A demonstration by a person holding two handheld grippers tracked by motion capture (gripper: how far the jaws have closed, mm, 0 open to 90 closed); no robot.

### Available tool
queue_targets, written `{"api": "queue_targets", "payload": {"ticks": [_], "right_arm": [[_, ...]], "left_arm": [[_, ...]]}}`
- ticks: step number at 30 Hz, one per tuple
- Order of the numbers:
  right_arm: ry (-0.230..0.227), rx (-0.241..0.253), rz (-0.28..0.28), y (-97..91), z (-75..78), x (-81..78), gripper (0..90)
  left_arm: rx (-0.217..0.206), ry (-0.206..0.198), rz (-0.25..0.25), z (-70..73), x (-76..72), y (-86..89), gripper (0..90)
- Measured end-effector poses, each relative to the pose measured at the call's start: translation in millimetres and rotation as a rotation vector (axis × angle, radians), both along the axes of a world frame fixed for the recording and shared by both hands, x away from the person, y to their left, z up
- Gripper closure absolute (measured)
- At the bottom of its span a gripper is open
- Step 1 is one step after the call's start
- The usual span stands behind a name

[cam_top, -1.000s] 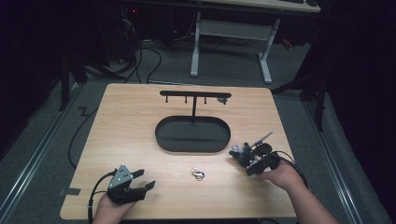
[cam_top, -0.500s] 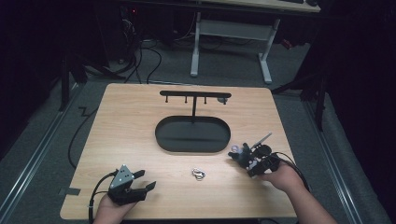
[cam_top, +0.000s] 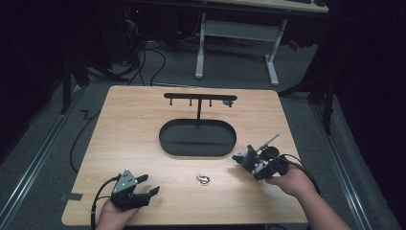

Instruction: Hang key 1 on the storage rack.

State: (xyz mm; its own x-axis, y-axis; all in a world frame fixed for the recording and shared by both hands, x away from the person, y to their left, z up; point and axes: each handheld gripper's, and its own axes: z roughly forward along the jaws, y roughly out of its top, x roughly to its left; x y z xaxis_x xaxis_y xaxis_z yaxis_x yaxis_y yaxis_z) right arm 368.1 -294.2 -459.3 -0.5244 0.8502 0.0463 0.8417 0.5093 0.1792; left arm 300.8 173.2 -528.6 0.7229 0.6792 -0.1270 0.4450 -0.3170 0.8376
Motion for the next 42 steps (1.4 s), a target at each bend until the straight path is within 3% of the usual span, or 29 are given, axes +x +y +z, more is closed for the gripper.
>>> {"api": "queue_targets", "payload": {"ticks": [4, 5, 13, 21, 28, 29, 30, 36, 37, 38, 42], "right_arm": [[0.009, 0.008, -0.016, 4.7, 9.8, -1.8, 47.1], [-0.005, 0.018, 0.004, 5.4, 13.8, -0.4, 47.1], [-0.021, 0.043, 0.000, 10.4, 29.9, 0.5, 47.0], [-0.023, 0.046, -0.026, 11.3, 41.4, 2.7, 47.0], [-0.039, 0.063, -0.014, 10.6, 51.4, 4.9, 46.8], [-0.029, 0.059, -0.038, 11.9, 53.4, 3.9, 46.8], [-0.041, 0.064, -0.016, 11.0, 53.7, 5.2, 46.8], [-0.045, 0.055, -0.009, 13.2, 62.0, 8.0, 46.8], [-0.032, 0.054, -0.036, 15.1, 64.6, 7.4, 46.8], [-0.051, 0.051, -0.002, 14.3, 65.6, 9.8, 46.7], [-0.058, 0.066, -0.015, 16.1, 70.5, 12.6, 46.6]], "left_arm": [[0.004, -0.003, -0.004, 0.1, 0.2, -0.4, 35.0], [-0.003, -0.005, -0.001, 0.3, -0.1, 0.1, 35.0], [-0.005, -0.014, 0.007, 2.4, -0.5, 1.9, 34.3], [0.005, -0.012, 0.000, 1.3, -0.7, 0.3, 34.0], [0.002, -0.011, -0.006, 1.2, -0.9, -0.3, 33.8], [0.001, -0.012, -0.007, 1.0, -0.9, -0.5, 33.8], [0.001, -0.012, -0.007, 1.0, -0.9, -0.5, 33.7], [0.004, -0.010, -0.008, 1.1, -0.9, -0.5, 33.3], [0.002, -0.012, -0.006, 1.1, -0.9, -0.4, 33.1], [0.002, -0.013, -0.005, 1.2, -0.8, -0.3, 32.8], [-0.005, -0.008, -0.006, 1.4, -0.2, 0.6, 30.7]]}}
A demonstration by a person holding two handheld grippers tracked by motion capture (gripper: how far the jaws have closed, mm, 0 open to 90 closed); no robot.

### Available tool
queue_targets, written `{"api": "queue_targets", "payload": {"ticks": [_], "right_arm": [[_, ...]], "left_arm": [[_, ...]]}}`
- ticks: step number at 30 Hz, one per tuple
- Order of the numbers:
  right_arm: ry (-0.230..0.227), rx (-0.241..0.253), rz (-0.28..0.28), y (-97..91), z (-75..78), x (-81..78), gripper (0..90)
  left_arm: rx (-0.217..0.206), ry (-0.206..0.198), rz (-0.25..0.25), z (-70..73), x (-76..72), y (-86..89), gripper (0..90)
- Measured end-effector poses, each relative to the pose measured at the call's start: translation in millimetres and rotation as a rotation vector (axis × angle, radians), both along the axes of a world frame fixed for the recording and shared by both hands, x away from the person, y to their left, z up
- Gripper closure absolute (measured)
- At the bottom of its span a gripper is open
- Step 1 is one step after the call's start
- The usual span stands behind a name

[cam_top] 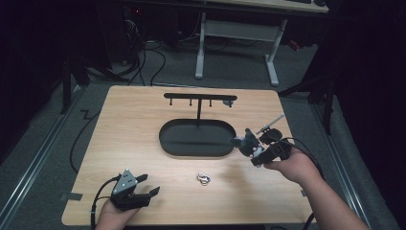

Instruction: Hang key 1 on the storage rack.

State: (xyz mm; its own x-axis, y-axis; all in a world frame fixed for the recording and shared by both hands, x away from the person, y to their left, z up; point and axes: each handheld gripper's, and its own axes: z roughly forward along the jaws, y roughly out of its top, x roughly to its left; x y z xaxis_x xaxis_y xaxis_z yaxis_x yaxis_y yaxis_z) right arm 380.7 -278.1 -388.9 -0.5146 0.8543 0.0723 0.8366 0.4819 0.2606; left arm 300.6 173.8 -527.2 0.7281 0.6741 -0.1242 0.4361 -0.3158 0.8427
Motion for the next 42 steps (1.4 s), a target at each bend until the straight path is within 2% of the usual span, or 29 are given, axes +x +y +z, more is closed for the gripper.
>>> {"api": "queue_targets", "payload": {"ticks": [7, 8, 9, 14, 17, 20, 24, 28, 32, 33, 42], "right_arm": [[-0.014, -0.012, 0.013, 6.9, 10.1, 9.4, 46.3], [-0.009, -0.008, -0.004, 8.5, 11.5, 9.8, 46.3], [-0.019, -0.008, 0.011, 8.4, 12.4, 11.8, 46.2], [-0.006, 0.004, -0.001, 11.4, 18.4, 17.4, 48.4], [-0.012, -0.007, -0.014, 13.6, 19.3, 19.6, 53.5], [-0.015, -0.031, -0.017, 15.8, 17.4, 21.3, 54.6], [-0.013, -0.007, -0.023, 16.5, 18.7, 24.3, 54.4], [-0.025, 0.015, -0.039, 19.2, 28.4, 27.7, 53.7], [-0.044, 0.017, -0.031, 20.7, 36.8, 30.8, 53.4], [-0.054, 0.020, -0.033, 22.1, 43.4, 33.1, 53.4], [-0.085, 0.005, -0.043, 26.8, 60.9, 40.5, 53.4]], "left_arm": [[0.025, 0.006, -0.002, -1.9, 0.9, -2.0, 26.0], [0.024, 0.004, -0.003, -1.7, 0.8, -2.0, 25.9], [0.023, 0.003, -0.005, -1.5, 0.7, -1.8, 26.0], [0.012, 0.000, -0.004, -0.5, 0.2, -0.4, 26.2], [0.011, -0.001, -0.005, -0.2, 0.0, 0.0, 26.2], [0.013, -0.003, -0.007, 0.0, -0.1, 0.3, 26.3], [0.012, -0.002, -0.006, -0.2, -0.1, 0.2, 26.3], [0.012, -0.002, -0.009, 0.1, -0.5, -0.2, 26.3], [0.013, -0.002, -0.010, 0.0, -0.6, -0.2, 26.3], [0.014, -0.002, -0.011, 0.0, -0.5, 0.1, 26.3], [0.007, -0.001, -0.007, 0.2, -0.3, 1.5, 26.3]]}}
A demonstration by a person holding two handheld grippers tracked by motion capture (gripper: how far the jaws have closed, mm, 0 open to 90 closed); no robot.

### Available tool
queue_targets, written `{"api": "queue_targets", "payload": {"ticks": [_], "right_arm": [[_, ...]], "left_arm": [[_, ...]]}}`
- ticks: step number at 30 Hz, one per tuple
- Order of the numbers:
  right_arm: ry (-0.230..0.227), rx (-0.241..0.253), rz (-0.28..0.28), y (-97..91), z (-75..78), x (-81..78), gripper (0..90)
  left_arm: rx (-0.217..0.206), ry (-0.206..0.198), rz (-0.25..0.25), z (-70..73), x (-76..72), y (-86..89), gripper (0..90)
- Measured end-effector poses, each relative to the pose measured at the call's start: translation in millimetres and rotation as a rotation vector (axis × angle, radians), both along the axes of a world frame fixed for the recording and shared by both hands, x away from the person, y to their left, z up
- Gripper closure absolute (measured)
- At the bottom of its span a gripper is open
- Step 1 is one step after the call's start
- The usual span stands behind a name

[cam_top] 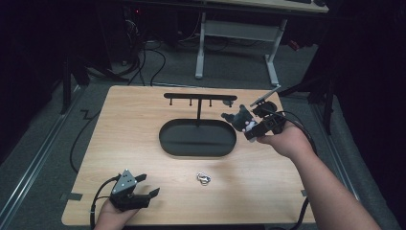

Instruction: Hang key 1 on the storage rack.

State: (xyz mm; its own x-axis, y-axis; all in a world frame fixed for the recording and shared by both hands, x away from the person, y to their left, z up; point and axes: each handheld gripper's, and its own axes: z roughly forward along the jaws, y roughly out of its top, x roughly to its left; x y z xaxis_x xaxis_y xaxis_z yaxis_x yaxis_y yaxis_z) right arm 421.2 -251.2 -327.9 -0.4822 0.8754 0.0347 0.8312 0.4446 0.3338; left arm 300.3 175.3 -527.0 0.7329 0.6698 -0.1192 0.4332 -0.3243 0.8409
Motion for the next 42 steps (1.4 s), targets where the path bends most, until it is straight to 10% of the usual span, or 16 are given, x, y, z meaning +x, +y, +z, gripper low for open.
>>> {"api": "queue_targets", "payload": {"ticks": [14, 42], "right_arm": [[-0.074, 0.004, -0.024, 6.6, 24.6, 11.1, 52.9], [-0.115, 0.019, -0.082, 3.3, 9.9, 20.0, 52.1]], "left_arm": [[0.006, 0.002, -0.014, 0.2, 0.1, -0.2, 26.3], [0.016, 0.008, -0.027, -2.1, -0.6, -3.1, 26.4]]}}
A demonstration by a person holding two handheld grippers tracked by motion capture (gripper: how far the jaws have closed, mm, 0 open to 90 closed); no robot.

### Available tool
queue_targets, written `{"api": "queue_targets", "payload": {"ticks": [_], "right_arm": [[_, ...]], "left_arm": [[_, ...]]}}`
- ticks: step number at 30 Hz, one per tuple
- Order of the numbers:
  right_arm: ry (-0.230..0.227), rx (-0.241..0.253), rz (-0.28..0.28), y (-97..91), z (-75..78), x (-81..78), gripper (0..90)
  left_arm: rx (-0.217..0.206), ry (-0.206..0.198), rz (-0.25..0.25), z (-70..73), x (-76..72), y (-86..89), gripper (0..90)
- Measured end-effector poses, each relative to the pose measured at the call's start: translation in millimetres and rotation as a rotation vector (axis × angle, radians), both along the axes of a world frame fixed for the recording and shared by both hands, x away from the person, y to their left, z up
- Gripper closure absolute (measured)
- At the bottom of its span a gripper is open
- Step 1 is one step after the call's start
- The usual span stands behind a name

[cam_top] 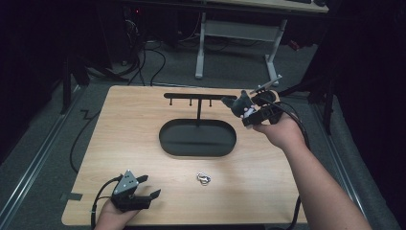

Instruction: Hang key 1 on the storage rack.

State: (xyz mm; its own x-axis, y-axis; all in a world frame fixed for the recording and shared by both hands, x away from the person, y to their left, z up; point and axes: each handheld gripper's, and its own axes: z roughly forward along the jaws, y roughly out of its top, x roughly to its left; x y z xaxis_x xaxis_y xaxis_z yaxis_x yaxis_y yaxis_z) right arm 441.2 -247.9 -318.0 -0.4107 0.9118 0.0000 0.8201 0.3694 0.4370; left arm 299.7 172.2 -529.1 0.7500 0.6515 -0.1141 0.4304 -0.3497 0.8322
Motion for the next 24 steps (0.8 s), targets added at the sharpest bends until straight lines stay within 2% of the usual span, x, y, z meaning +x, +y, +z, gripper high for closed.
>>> {"api": "queue_targets", "payload": {"ticks": [10, 17, 18, 24], "right_arm": [[0.030, 0.008, -0.022, -19.7, -22.7, -9.7, 51.6], [0.032, 0.013, -0.023, -20.5, -38.9, -10.4, 50.8], [0.029, 0.020, -0.020, -18.1, -45.8, -9.5, 50.7], [0.041, 0.024, -0.005, -10.1, -59.8, -6.0, 50.3]], "left_arm": [[0.014, 0.007, -0.016, -2.0, -0.4, -4.7, 26.6], [0.019, 0.003, -0.019, -2.1, -1.6, -5.8, 26.6], [0.019, 0.005, -0.019, -2.0, -1.6, -5.5, 26.7], [0.017, 0.004, -0.020, -1.7, -1.9, -5.4, 26.7]]}}
